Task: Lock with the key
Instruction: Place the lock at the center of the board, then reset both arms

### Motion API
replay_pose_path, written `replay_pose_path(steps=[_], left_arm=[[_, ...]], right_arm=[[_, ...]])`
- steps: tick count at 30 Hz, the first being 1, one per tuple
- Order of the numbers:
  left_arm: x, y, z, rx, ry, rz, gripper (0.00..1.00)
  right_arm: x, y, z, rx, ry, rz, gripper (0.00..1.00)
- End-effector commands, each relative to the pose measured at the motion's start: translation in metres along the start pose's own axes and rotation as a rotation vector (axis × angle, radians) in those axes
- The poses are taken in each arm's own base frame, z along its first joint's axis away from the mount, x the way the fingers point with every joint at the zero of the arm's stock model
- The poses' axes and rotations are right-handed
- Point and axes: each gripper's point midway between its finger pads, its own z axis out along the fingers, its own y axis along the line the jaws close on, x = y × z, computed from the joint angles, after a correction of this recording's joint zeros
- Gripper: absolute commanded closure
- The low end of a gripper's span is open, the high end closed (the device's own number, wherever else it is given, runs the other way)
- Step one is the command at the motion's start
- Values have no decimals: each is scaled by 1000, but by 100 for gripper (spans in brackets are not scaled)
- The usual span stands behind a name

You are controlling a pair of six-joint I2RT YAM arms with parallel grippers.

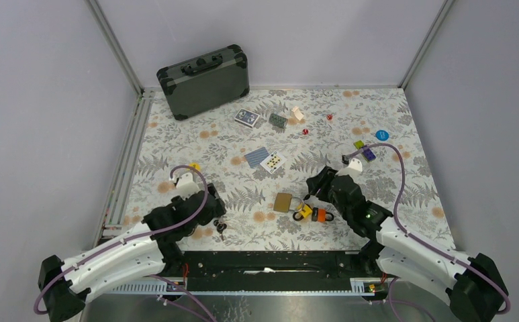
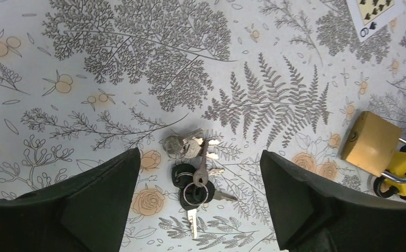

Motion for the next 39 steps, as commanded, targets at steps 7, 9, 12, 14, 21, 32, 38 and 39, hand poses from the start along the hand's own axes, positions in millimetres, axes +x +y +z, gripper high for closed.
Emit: replay_pose_path(steps=[7, 9, 12, 14, 21, 32, 38, 39], left_arm=[[-68, -48, -31, 153, -62, 31, 1], [-85, -51, -37, 188, -53, 31, 1], [-110, -39, -48, 167, -85, 24, 1], [-121, -27, -54, 128, -99, 37, 1], [-128, -7, -68, 29, -66, 61, 1], [-128, 7, -81, 35, -146, 52, 1], [-130, 6, -84, 87, -219, 17, 1], [-130, 5, -86, 103, -229, 14, 1]], right_arm=[[-8, 11, 3, 64, 362, -241, 25], [-19, 19, -2, -38, 391, -87, 21], [-42, 20, -12, -124, 387, 73, 14], [-55, 16, -19, -125, 363, 103, 9], [-61, -24, -37, 122, 310, 76, 0], [-38, -62, -52, 321, 371, 106, 0], [-55, -79, -56, 388, 270, 26, 0], [-58, -80, -57, 382, 246, 10, 0]])
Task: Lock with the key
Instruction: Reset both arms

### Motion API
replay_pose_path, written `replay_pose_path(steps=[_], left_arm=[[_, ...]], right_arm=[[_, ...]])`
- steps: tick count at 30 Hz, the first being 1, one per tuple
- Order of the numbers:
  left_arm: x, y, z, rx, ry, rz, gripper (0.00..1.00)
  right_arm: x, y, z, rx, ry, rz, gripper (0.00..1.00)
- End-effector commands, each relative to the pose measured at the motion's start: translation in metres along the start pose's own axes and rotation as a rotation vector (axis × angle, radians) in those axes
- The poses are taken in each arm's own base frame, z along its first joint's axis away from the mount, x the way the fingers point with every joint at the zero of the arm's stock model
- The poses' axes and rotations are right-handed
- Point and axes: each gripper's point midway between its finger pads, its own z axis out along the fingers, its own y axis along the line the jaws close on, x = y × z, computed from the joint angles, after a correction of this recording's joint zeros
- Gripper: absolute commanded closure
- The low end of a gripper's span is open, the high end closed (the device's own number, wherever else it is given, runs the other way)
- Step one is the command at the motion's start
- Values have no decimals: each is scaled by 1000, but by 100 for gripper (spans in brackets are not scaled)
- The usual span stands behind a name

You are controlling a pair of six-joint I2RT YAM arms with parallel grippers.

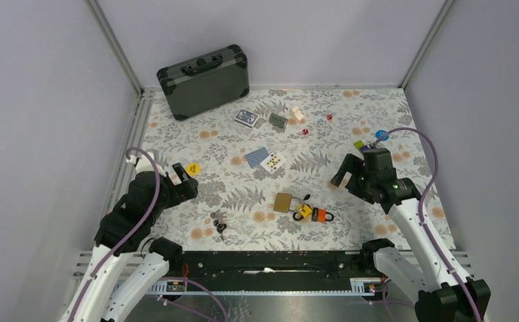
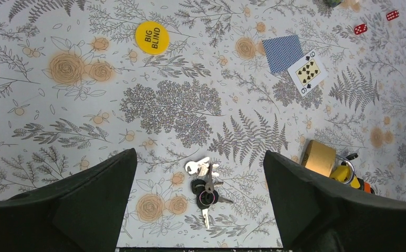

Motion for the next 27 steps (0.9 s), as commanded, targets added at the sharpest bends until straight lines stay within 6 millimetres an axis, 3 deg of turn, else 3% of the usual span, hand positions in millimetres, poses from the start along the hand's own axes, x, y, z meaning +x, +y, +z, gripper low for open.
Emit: replay_pose_path(steps=[1, 14, 27], left_arm=[[-12, -3, -6, 53, -97, -24, 1], [-12, -16, -11, 148, -121, -19, 1], [-14, -17, -14, 169, -139, -20, 1]], right_arm=[[-21, -14, -11, 51, -142, -43, 0], [-31, -1, -38, -137, -366, -40, 0], [-30, 1, -36, -148, -366, -41, 0]])
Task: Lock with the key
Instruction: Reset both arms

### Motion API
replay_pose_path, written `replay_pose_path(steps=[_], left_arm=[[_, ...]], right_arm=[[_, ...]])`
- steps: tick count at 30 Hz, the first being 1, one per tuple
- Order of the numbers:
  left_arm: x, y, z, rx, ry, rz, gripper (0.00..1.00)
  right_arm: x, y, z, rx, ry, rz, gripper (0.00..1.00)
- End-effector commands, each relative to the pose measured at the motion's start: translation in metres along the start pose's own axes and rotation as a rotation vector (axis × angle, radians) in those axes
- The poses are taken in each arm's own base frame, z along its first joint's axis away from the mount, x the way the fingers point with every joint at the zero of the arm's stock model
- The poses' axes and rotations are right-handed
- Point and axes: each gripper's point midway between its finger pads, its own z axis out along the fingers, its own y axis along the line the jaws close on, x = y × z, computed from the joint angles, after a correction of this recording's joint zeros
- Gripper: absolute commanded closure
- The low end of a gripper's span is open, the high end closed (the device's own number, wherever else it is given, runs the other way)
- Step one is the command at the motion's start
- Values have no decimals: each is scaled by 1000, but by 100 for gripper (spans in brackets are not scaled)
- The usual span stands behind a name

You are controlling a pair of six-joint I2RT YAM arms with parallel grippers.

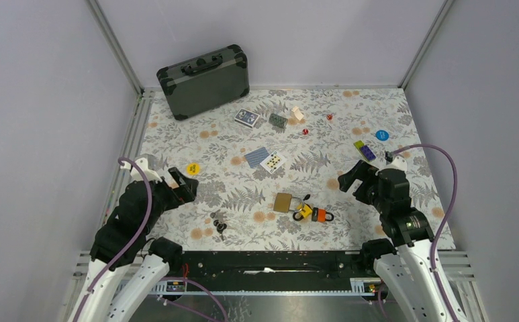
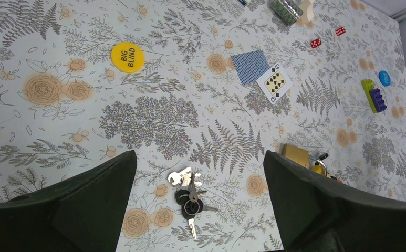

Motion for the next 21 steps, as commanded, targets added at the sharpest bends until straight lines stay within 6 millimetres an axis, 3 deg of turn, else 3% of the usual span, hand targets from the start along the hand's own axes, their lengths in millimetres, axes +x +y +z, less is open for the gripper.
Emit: replay_pose_path(steps=[1, 21], left_arm=[[-10, -8, 1, 37, -37, -1, 1], [-8, -8, 3, 26, -21, 1, 1]], right_arm=[[-8, 3, 4, -12, -29, -12, 0], [-9, 4, 5, -15, -24, -36, 0]])
